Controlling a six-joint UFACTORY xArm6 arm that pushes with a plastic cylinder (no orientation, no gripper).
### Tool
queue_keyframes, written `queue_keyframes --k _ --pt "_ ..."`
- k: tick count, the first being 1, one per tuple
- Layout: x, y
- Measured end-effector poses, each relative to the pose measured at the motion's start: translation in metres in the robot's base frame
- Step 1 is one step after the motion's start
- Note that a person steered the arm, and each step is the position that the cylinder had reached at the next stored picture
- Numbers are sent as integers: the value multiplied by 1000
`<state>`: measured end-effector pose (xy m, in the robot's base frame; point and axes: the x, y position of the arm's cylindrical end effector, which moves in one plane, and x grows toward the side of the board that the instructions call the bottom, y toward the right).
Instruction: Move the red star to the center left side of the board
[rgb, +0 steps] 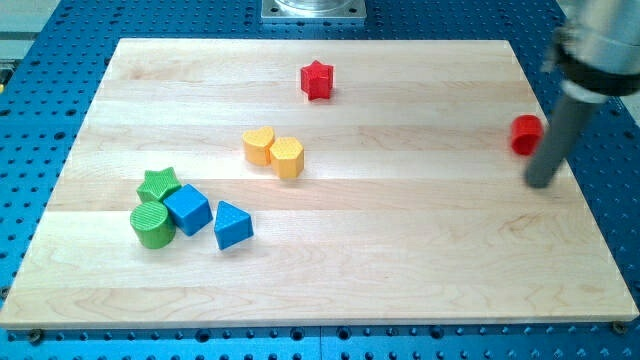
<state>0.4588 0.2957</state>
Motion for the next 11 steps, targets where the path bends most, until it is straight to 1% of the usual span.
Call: queue_keyframes --k 1,2,3,4,5,6,7,8,9,10,11 --pt "-16 48" --pt "-36 -16" --pt "-62 -23" --pt "-52 3" --pt "-82 11" --pt "-151 -52" --pt "-171 -152" --pt "-184 -202" --pt "-163 -319" --pt "-159 -398" --pt "-175 -450"
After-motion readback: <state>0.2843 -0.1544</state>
